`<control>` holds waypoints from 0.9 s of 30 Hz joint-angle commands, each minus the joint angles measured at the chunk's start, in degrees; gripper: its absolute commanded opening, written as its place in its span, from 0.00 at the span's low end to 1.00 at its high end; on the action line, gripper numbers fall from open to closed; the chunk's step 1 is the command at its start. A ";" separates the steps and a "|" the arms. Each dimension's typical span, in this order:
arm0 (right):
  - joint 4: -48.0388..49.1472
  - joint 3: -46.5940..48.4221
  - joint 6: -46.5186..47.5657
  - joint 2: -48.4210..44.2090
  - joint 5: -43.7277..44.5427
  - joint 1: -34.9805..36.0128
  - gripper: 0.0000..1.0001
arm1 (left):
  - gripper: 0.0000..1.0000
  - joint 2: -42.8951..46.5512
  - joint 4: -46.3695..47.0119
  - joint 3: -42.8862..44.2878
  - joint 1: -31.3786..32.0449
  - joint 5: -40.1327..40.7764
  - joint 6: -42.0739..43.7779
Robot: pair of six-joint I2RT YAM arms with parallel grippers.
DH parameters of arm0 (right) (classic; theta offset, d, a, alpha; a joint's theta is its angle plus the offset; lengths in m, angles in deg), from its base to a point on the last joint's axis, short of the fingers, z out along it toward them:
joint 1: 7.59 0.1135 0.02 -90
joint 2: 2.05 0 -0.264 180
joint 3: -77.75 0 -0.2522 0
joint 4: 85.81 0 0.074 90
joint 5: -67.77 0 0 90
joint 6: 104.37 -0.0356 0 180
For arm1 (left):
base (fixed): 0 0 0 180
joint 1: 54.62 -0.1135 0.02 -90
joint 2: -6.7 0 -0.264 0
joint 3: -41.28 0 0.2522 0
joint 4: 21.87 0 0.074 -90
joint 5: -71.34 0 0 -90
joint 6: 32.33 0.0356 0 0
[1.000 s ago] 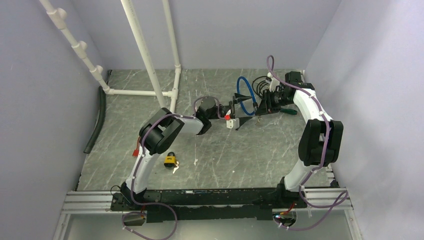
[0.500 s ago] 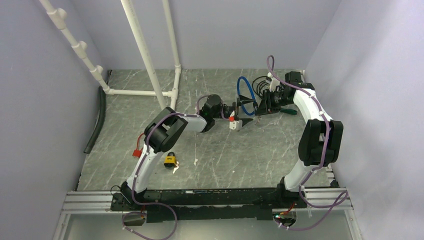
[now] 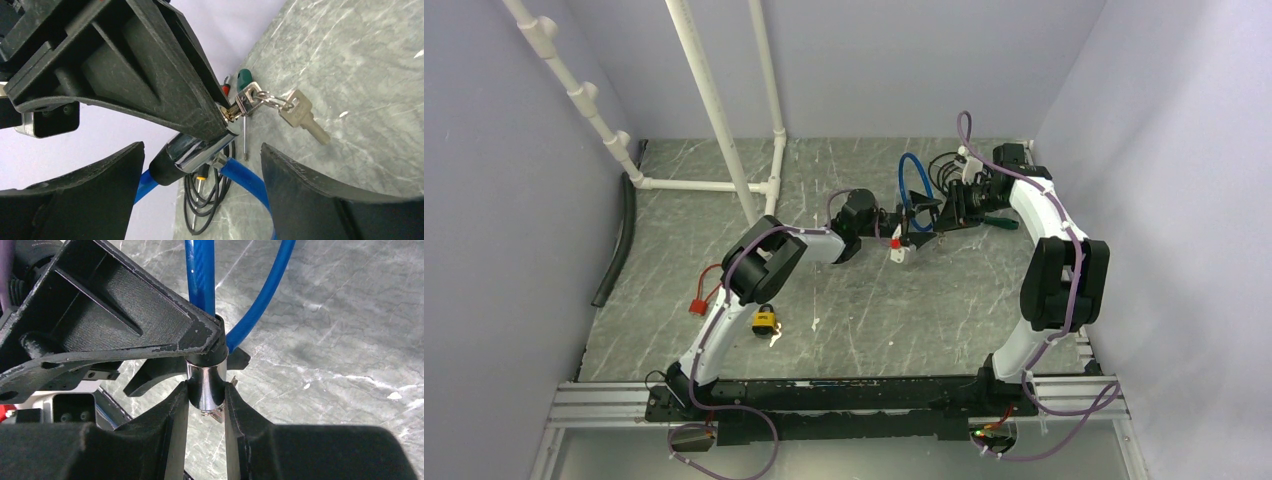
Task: Lock with the key
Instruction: Lock the lock.
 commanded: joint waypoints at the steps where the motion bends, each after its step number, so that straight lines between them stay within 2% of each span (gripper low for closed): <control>1: 2.00 2.20 -0.28 0.70 -0.05 0.24 0.00 | 0.85 -0.95 -1.71 2.87 0.14 0.03 4.79; 11: 0.83 2.00 0.39 0.43 -0.73 0.34 0.00 | 0.46 -1.02 -3.76 4.17 -0.07 0.04 8.73; 13: 0.72 1.82 0.68 0.12 -0.91 0.32 0.00 | 0.30 -0.89 -4.43 4.28 -0.14 0.03 9.97; 14: 0.61 1.82 0.76 0.10 -1.12 0.34 0.00 | 0.26 -0.96 -4.01 4.26 -0.15 0.11 10.02; 21: -1.64 3.10 2.05 0.78 -3.24 -0.03 0.01 | 0.12 0.17 -1.91 2.30 -0.18 -1.68 10.88; 24: -2.32 4.03 2.74 0.53 -4.70 -0.97 0.26 | 0.02 1.89 -1.92 0.57 -0.14 -1.81 10.83; 27: -1.71 4.60 3.20 -0.73 -5.38 -1.89 0.37 | 0.00 3.32 -1.94 -1.49 -0.15 -1.81 11.22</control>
